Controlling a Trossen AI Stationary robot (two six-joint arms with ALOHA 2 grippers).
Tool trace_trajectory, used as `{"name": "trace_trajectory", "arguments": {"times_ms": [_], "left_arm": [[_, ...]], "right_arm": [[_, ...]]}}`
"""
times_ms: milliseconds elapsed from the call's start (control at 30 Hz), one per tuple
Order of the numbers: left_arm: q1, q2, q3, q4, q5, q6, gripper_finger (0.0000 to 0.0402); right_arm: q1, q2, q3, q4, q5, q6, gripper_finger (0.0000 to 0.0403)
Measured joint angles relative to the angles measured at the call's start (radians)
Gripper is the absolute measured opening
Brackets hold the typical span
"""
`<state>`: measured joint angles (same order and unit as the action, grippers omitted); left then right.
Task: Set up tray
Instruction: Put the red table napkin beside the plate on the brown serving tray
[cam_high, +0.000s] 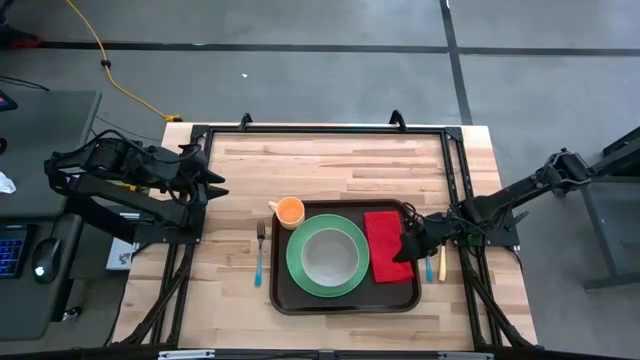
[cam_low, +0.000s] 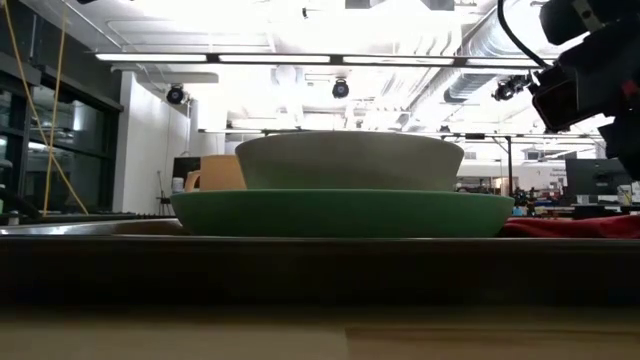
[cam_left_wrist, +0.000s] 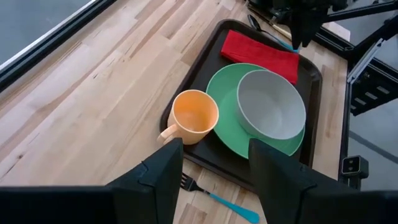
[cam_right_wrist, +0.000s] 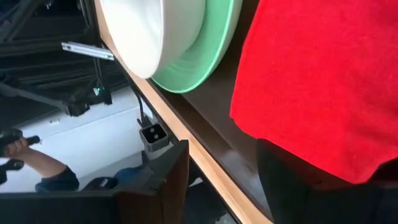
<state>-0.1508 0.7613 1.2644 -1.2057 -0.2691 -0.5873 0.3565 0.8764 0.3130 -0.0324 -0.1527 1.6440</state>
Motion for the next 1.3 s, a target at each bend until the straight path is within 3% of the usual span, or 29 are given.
{"name": "trace_trajectory", "arguments": {"times_ms": [167, 400, 533, 767, 900, 1100, 1300], "left_arm": [[0.0, 0.0, 0.0, 0.0, 0.0, 0.0, 0.0211], [0.0, 0.0, 0.0, 0.0, 0.0, -0.01, 0.0211], [0.0, 0.0, 0.0, 0.0, 0.0, -0.023, 0.0211], [0.0, 0.0, 0.0, 0.0, 0.0, -0.031, 0.0211], [0.0, 0.0, 0.0, 0.0, 0.0, -0.048, 0.0211], [0.0, 0.0, 0.0, 0.0, 0.0, -0.05, 0.0211], [0.0, 0.014, 0.0, 0.0, 0.0, -0.05, 0.0211]], "right_arm": [[0.0, 0.0, 0.0, 0.0, 0.009, -0.014, 0.0165], [0.0, 0.0, 0.0, 0.01, 0.116, -0.049, 0.0165], [0.016, 0.0, 0.0, 0.075, 0.098, -0.161, 0.0165], [0.1, 0.009, 0.006, 0.06, 0.093, -0.164, 0.0165], [0.151, 0.055, 0.114, -0.099, 0.095, -0.187, 0.0165], [0.201, 0.207, 0.382, -0.498, 0.131, -0.295, 0.0165], [0.225, 0.398, 0.564, -0.67, 0.146, -0.42, 0.0165]]}}
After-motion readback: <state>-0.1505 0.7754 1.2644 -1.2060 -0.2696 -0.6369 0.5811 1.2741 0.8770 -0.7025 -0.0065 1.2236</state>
